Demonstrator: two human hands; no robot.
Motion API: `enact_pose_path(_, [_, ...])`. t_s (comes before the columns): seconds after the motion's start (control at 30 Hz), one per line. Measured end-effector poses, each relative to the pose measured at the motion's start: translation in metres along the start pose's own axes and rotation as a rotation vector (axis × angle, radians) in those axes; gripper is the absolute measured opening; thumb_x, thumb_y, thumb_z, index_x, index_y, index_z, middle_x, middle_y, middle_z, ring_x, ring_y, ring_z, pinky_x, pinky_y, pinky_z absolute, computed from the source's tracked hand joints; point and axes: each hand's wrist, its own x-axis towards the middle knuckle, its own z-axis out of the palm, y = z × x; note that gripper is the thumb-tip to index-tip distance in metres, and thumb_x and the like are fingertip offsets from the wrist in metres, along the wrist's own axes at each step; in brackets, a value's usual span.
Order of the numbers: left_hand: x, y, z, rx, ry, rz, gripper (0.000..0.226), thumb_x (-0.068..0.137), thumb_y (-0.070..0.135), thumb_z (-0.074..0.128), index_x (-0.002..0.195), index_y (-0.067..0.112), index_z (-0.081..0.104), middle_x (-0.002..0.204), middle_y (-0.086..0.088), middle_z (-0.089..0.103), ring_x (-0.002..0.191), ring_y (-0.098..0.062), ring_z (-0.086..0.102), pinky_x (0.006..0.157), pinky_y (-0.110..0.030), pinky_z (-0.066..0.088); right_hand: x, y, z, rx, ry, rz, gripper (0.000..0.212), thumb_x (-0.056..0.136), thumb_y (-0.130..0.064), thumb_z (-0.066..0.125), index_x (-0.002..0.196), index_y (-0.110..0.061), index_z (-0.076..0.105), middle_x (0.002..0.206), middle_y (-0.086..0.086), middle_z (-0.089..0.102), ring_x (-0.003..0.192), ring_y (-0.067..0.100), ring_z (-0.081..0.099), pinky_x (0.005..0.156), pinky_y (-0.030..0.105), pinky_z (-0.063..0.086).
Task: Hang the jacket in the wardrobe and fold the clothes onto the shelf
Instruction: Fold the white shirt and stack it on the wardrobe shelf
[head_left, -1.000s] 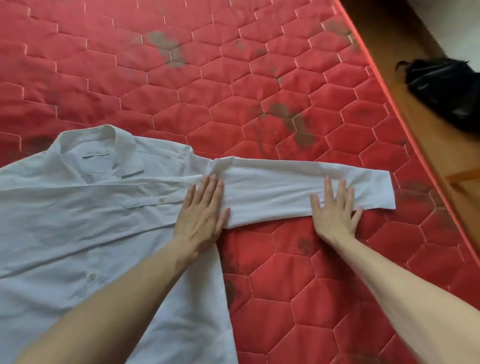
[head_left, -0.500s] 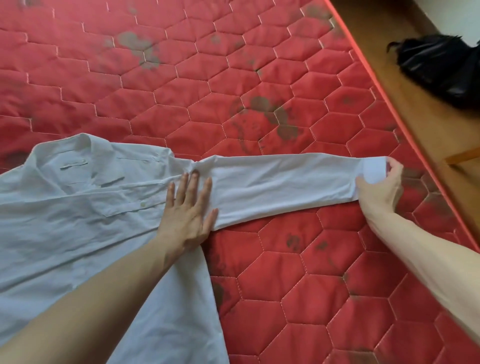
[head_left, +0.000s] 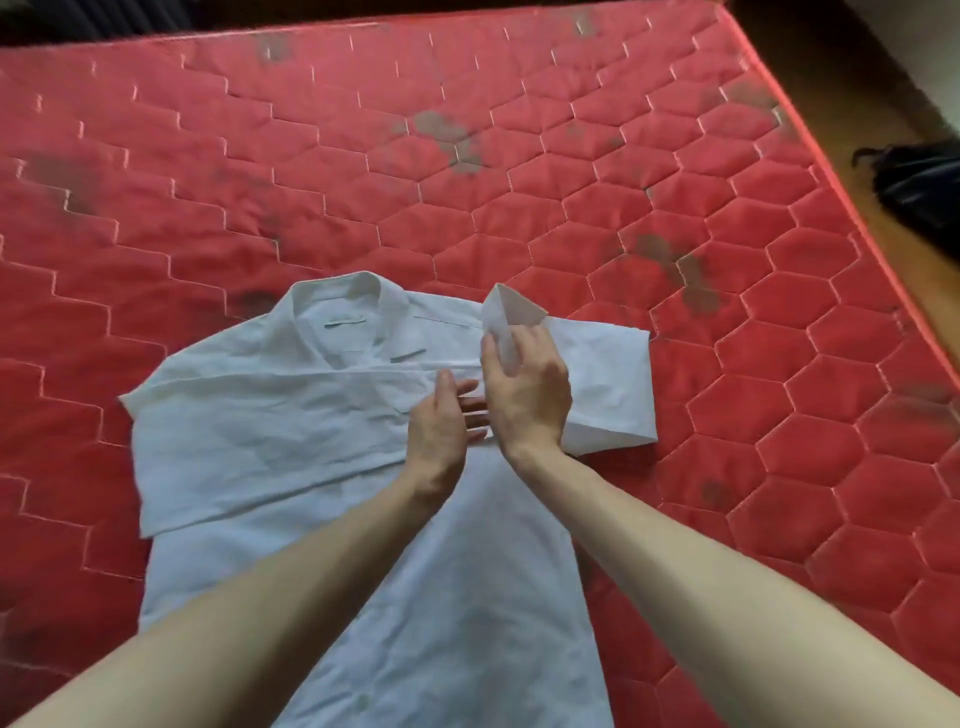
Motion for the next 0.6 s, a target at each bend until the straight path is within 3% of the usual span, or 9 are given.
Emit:
enact_pose_path(0.07, [0.003,0.026,-0.038,-0.168,0.048,-0.119,0.067,0.110,0.056,0.024,0.112,0.009,0.071,0.084,-0.004,0.079,0.073,-0.012,0.076,0.063,-0.025,0.059,-0.024,-0.028,0.028,-0.088,-0.073,-0.072,0.022,0.098,-0.030,0.067,0.083,-0.014,0.065,0.094,0.002,0.064,0.081,0.029,0.064,0.062,0.033,0.041])
enact_pose_path(0.13, [0.006,0.049,-0.083,-0.261,0.018,-0.200,0.072,0.102,0.071,0.028,0.116,0.012,0.067,0.096,-0.005,0.078,0.082,-0.015,0.076,0.068,-0.028,0.059,-0.044,-0.052,0.050,-0.190,-0.130,-0.168,0.016,0.097,-0.027,0.067,0.084,-0.016,0.066,0.090,0.000,0.062,0.077,0.028,0.064,0.056,0.032,0.041])
enact_pose_path(0.2, [0.010,0.066,-0.127,-0.161,-0.063,-0.220,0.067,0.097,0.075,0.039,0.116,0.017,0.066,0.104,-0.003,0.075,0.091,-0.017,0.073,0.072,-0.032,0.059,-0.062,-0.073,0.072,-0.254,-0.161,-0.296,0.007,0.094,-0.022,0.068,0.089,-0.018,0.067,0.090,-0.001,0.060,0.075,0.027,0.064,0.050,0.032,0.043])
enact_pose_path(0.27, [0.011,0.072,-0.150,0.036,-0.123,-0.187,0.048,0.097,0.061,0.056,0.101,0.017,0.073,0.086,0.000,0.073,0.079,-0.014,0.070,0.063,-0.028,0.057,-0.076,-0.086,0.086,-0.249,-0.200,-0.402,0.009,0.095,-0.022,0.069,0.102,-0.018,0.071,0.097,-0.001,0.061,0.080,0.024,0.063,0.049,0.030,0.040])
enact_pose_path(0.33, [0.014,0.069,-0.179,0.107,-0.010,-0.131,0.025,0.096,0.032,0.064,0.085,0.011,0.072,0.070,-0.003,0.068,0.067,-0.019,0.065,0.057,-0.028,0.049,-0.095,-0.101,0.106,-0.211,-0.258,-0.492,0.026,0.095,-0.028,0.069,0.119,-0.016,0.070,0.103,0.001,0.060,0.090,0.022,0.061,0.051,0.032,0.045])
enact_pose_path(0.43, [0.019,0.058,-0.223,0.056,0.164,-0.159,0.021,0.091,0.016,0.055,0.071,0.015,0.060,0.063,-0.001,0.057,0.062,-0.020,0.053,0.057,-0.031,0.039,-0.126,-0.109,0.127,-0.161,-0.346,-0.610,0.039,0.095,-0.033,0.066,0.127,-0.011,0.067,0.114,0.005,0.062,0.100,0.026,0.059,0.074,0.040,0.055])
enact_pose_path(0.53, [0.024,0.046,-0.265,-0.020,0.235,-0.206,0.019,0.083,0.030,0.054,0.080,0.016,0.066,0.083,-0.005,0.066,0.076,-0.022,0.061,0.072,-0.038,0.048,-0.149,-0.099,0.129,-0.186,-0.392,-0.706,0.047,0.101,-0.038,0.061,0.140,-0.012,0.061,0.136,0.007,0.060,0.123,0.029,0.056,0.100,0.040,0.049])
enact_pose_path(0.6, [0.028,0.035,-0.291,-0.037,0.301,-0.207,0.024,0.070,0.035,0.058,0.083,0.018,0.069,0.092,-0.006,0.068,0.083,-0.026,0.064,0.077,-0.041,0.048,-0.154,-0.086,0.125,-0.219,-0.406,-0.682,0.047,0.104,-0.038,0.056,0.144,-0.014,0.057,0.144,0.006,0.056,0.133,0.028,0.052,0.106,0.038,0.046])
